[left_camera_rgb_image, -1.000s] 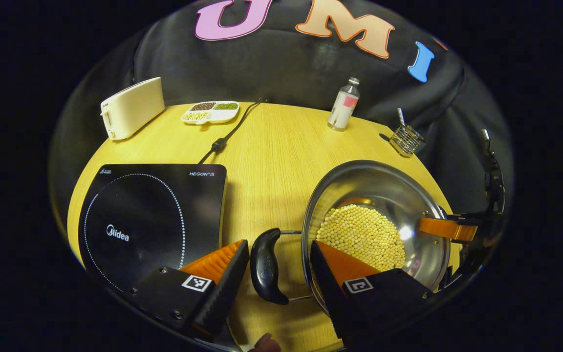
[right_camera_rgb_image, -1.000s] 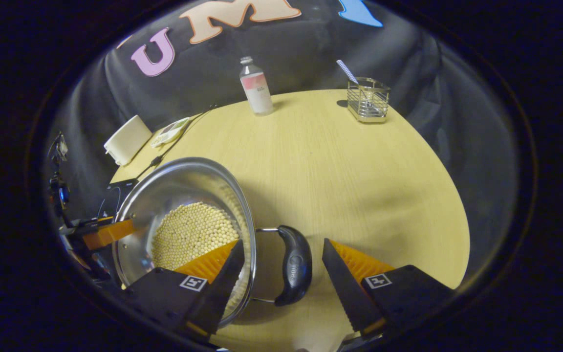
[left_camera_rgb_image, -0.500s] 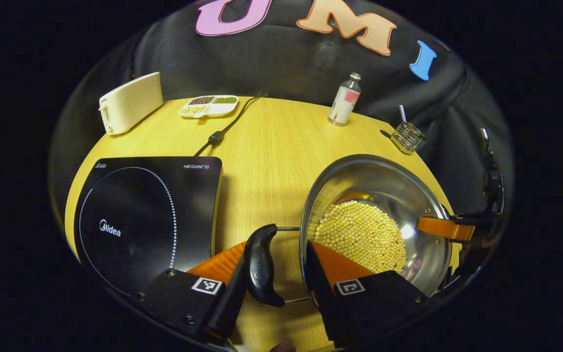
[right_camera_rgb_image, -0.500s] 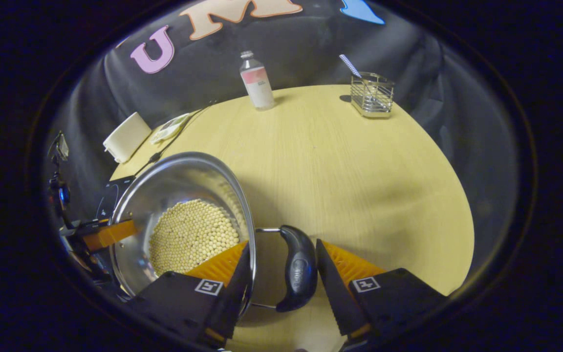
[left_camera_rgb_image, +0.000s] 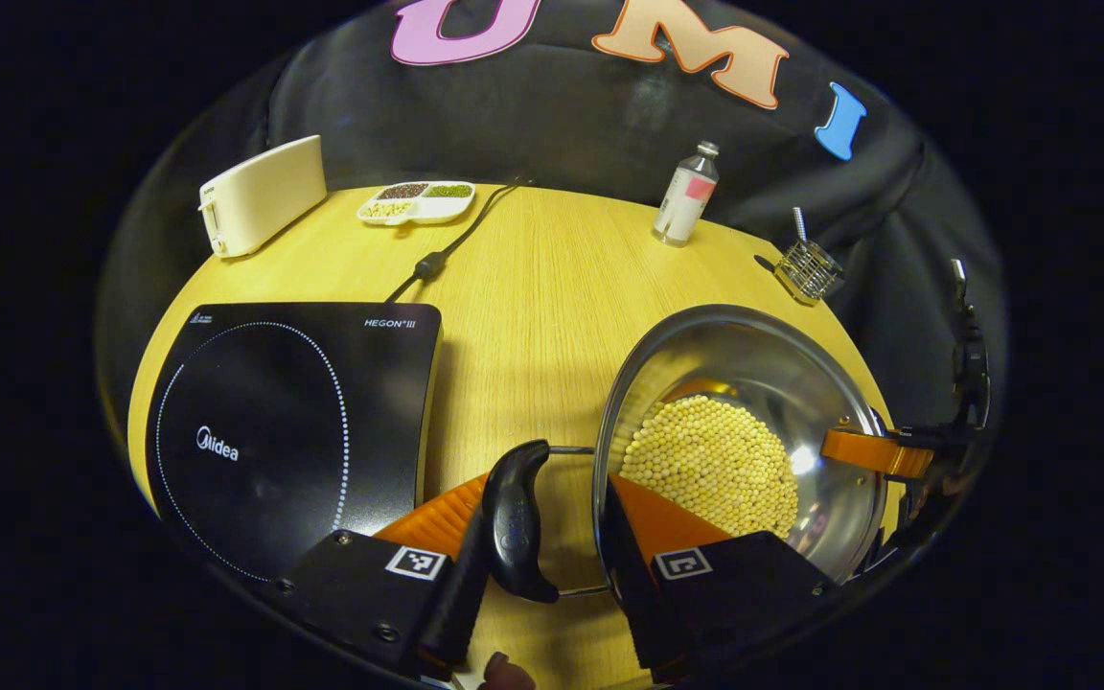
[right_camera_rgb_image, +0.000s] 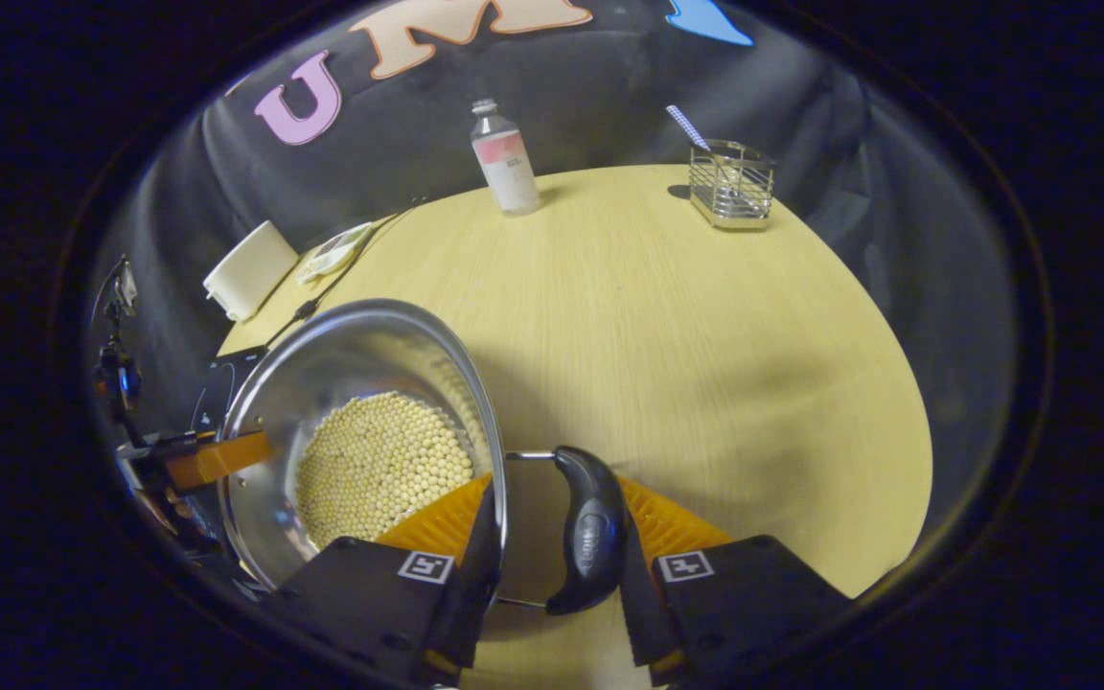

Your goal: First push the handle of the pot to place it horizontally, then grasp the pot with both hands and set it on the induction cooktop.

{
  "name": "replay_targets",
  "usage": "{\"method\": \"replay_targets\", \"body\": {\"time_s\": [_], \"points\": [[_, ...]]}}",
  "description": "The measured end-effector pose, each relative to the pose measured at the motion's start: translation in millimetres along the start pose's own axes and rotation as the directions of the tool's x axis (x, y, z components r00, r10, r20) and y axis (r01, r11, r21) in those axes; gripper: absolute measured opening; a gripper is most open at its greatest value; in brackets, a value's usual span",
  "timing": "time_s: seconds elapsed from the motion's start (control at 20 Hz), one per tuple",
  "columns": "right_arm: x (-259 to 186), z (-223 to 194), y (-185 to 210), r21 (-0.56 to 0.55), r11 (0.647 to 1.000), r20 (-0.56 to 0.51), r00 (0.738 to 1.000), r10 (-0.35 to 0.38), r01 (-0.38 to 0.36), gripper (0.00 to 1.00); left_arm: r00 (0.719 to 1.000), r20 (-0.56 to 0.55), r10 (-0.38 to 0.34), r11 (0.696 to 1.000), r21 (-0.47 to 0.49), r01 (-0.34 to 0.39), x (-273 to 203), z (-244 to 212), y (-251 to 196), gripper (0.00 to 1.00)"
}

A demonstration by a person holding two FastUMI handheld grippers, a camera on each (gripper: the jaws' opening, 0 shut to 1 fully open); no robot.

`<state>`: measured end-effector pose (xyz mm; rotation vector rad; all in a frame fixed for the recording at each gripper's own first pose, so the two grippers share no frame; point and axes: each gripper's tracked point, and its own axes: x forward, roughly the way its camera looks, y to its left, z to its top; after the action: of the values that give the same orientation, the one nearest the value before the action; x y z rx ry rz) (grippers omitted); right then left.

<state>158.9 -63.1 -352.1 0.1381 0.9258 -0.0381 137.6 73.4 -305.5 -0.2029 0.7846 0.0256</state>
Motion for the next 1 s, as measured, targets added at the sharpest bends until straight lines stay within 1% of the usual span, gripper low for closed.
{"method": "replay_targets", "body": {"time_s": [0.05,0.15,0.2,0.25,0.3,0.35,0.4,0.45,0.5,0.55,0.6,0.65,0.8,0.85,1.0], "points": [[1,-1,0,0.002,1.000,0.001,1.000,0.002,-0.002,0.57,1.000,-0.001,0.000,1.000,-0.001,0.000,0,0,-1,0.65],[1,-1,0,-0.005,1.000,0.003,1.000,-0.002,0.002,0.57,1.000,-0.003,-0.002,1.000,-0.001,0.002,1,0,0,0.63],[1,0,0,-0.002,1.000,0.005,1.000,-0.001,0.001,0.57,1.000,-0.003,-0.003,1.000,-0.001,0.003,1,0,-1,0.65],[1,1,1,-0.002,1.000,0.011,1.000,-0.003,0.003,0.61,1.000,-0.004,-0.003,1.000,0.001,0.003,0,0,0,0.62],[1,1,0,-0.004,1.000,0.011,1.000,-0.004,0.004,0.53,1.000,-0.003,0.001,1.000,0.001,-0.001,1,0,-1,0.62],[1,0,1,-0.002,1.000,0.010,1.000,-0.004,0.004,0.52,1.000,-0.004,0.005,1.000,0.002,-0.005,1,0,-1,0.62],[1,0,0,-0.001,1.000,0.009,1.000,-0.004,0.004,0.52,1.000,-0.002,0.007,1.000,0.003,-0.007,0,0,-1,0.64],[1,0,0,0.000,1.000,0.007,1.000,-0.004,0.004,0.53,1.000,-0.004,0.008,1.000,0.002,-0.008,1,-1,-2,0.62],[0,0,-1,0.003,1.000,0.004,1.000,-0.006,0.006,0.53,1.000,-0.004,0.008,1.000,0.001,-0.008,1,-1,-2,0.64],[0,0,-1,0.004,1.000,0.005,1.000,-0.008,0.008,0.52,1.000,-0.004,0.009,1.000,0.002,-0.009,2,-1,-3,0.64],[0,0,-2,0.003,1.000,0.003,1.000,-0.009,0.009,0.52,1.000,-0.002,0.009,1.000,0.002,-0.009,2,-2,-3,0.62],[-1,0,-4,0.005,1.000,0.001,1.000,-0.010,0.010,0.52,1.000,0.000,0.009,1.000,0.002,-0.009,2,-2,-5,0.64],[-5,4,-7,0.007,1.000,0.004,1.000,-0.007,0.007,0.52,1.000,0.016,0.020,1.000,0.012,-0.020,-1,3,-9,0.62],[-7,7,-8,0.008,1.000,0.009,1.000,-0.002,0.002,0.57,0.999,0.029,0.022,1.000,0.014,-0.023,-5,6,-10,0.64],[-14,14,-8,0.028,0.999,-0.005,1.000,0.014,-0.014,0.56,0.998,0.046,0.032,0.999,0.011,-0.033,-12,12,-15,0.61]]}}
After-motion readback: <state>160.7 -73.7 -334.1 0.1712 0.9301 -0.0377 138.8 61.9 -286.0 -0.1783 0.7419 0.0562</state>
